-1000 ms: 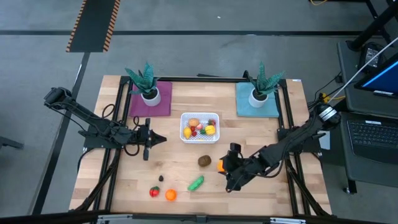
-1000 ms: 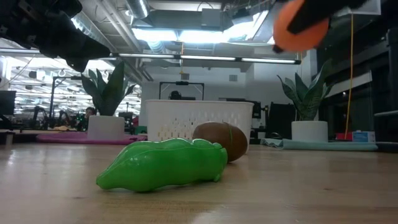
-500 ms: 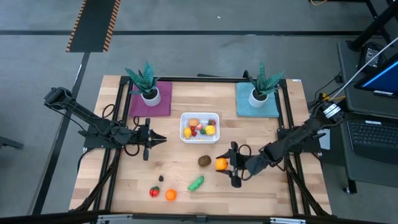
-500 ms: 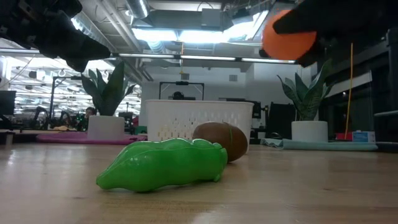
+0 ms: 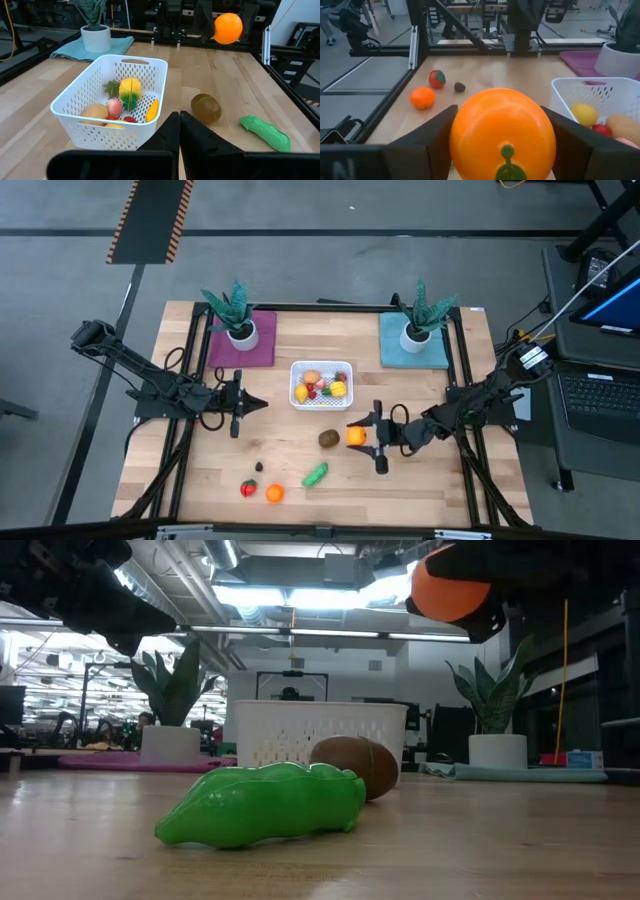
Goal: Pick and placing Produce into tupperware
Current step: Put the orange into the white bin
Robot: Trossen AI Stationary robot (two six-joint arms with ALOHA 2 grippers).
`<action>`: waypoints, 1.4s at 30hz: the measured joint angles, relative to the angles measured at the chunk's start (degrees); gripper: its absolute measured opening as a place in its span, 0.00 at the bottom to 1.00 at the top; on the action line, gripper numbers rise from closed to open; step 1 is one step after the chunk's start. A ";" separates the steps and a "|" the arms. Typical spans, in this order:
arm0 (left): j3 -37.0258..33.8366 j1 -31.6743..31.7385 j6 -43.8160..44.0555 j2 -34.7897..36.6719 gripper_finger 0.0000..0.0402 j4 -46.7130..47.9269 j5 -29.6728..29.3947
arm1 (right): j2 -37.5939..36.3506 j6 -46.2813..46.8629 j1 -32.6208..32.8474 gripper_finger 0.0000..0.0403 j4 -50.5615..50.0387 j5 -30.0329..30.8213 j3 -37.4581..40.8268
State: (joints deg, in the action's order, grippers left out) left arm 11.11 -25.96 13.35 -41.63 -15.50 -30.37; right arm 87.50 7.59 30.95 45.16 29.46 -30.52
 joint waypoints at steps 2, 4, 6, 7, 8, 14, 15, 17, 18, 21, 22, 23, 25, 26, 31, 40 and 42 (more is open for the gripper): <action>0.00 0.00 0.29 0.00 0.00 -0.52 0.00 | 0.02 -0.25 -0.45 0.62 0.00 -0.03 0.00; 0.00 0.06 0.50 -0.37 0.01 -1.40 0.00 | 0.02 -0.43 -1.21 0.62 0.15 0.05 0.00; 0.00 0.18 0.26 -1.14 0.03 -2.06 0.00 | 0.02 -0.52 -2.19 0.62 0.40 0.80 0.00; 0.00 0.17 -0.15 -1.65 0.03 -2.94 -0.03 | 0.02 -0.56 -2.77 0.62 0.53 1.00 0.00; 0.00 0.17 -0.58 -2.35 0.04 -3.89 -0.03 | 0.02 -0.58 -3.38 0.62 0.53 1.35 0.00; 0.00 1.17 -6.50 -8.02 0.06 -13.37 -0.02 | 0.04 -0.98 -7.42 0.62 0.49 1.60 0.00; 0.00 1.68 -7.48 -9.12 0.06 -14.90 -0.02 | 0.04 -1.33 -8.12 0.62 0.49 1.60 0.00; 0.00 3.00 -8.77 -11.16 0.06 -18.18 -0.01 | 0.04 -1.37 -9.55 0.62 0.49 1.63 0.00; 0.00 3.71 -9.22 -12.25 0.05 -19.58 -0.02 | 0.04 -1.38 -10.21 0.62 0.50 1.72 0.00; 0.00 5.98 -9.45 -15.35 0.03 -22.82 0.09 | 0.04 -1.91 -12.03 0.62 0.47 3.66 0.00; 0.00 6.84 -9.47 -16.33 0.02 -23.96 0.83 | 0.04 -2.09 -12.60 0.62 0.48 4.69 0.00; 0.00 7.89 -9.51 -17.31 0.01 -24.86 2.29 | 0.04 -2.29 -13.19 0.62 0.49 5.31 0.00; 0.00 9.86 -10.00 -19.16 0.00 -26.96 5.71 | 0.04 -3.36 -14.50 0.62 0.47 5.34 0.00; 0.00 10.79 -10.66 -19.96 0.01 -28.45 7.09 | 0.04 -3.51 -15.08 0.62 0.47 5.39 0.00; 0.00 15.20 -13.76 -22.65 0.04 -34.80 12.63 | 0.04 -3.81 -17.71 0.62 0.46 5.37 0.00; 0.00 19.29 -13.99 -22.91 0.07 -34.79 16.59 | 0.07 -3.71 -21.67 0.62 0.43 0.53 0.00; 0.00 19.57 -13.99 -22.91 0.06 -34.68 16.59 | 0.07 -3.67 -22.64 0.62 0.42 -0.91 0.00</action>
State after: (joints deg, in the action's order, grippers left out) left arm 11.11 -6.39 -0.64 -64.53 -50.19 -13.78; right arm 87.57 3.92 8.31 45.58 28.55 -30.52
